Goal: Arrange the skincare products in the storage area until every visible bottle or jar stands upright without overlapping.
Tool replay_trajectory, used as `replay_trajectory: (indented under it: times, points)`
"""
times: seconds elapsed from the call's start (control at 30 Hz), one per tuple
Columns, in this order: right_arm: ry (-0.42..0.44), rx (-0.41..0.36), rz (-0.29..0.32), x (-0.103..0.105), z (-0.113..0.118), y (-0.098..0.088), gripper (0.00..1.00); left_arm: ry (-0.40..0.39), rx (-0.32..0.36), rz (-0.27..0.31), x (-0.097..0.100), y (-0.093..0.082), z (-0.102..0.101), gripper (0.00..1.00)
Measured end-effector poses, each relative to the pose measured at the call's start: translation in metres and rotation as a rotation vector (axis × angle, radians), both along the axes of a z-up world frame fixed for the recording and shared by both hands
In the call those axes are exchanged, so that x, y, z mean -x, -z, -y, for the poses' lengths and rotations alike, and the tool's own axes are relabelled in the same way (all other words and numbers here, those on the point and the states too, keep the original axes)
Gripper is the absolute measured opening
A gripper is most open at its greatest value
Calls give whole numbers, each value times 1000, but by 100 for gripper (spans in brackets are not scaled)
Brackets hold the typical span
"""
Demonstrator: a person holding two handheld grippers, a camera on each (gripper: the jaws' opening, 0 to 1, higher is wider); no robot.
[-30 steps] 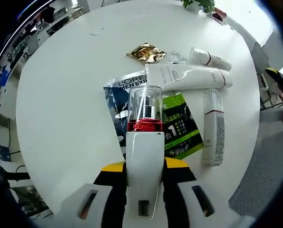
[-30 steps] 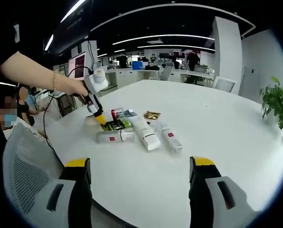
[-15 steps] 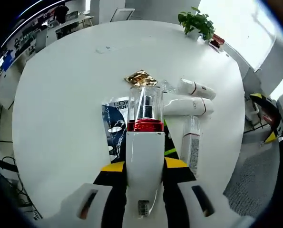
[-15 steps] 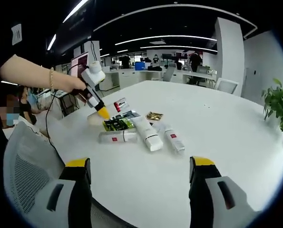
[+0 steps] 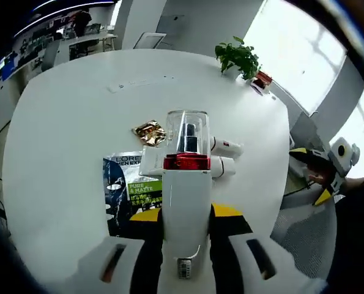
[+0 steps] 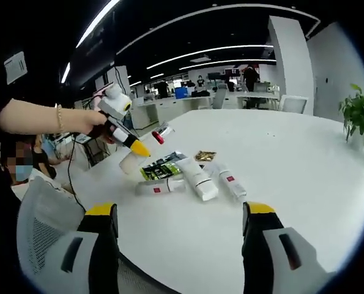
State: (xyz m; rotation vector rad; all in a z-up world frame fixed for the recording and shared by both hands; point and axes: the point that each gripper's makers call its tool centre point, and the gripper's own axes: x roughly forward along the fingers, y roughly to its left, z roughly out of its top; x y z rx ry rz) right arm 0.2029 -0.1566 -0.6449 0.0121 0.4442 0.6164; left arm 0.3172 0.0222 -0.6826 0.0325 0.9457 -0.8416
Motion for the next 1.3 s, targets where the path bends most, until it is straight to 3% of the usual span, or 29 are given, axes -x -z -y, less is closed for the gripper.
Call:
replay_trajectory:
  times: [0.33,0.7,0.9,1.3]
  points:
    - [-72,-102,-9,3,-14,-10,77,53,109,22,18,-23,33,24]
    - [-221,-239,21,-6,-26,-43,67,184,241,68,47,-51,71,24]
    - [-278,-372,5,-11,-39,-60,62,227,345,79,66,-71,93,24]
    - [-352,-518,-34,-21,-45,-76,55,319,421,96,106,-93,117,24]
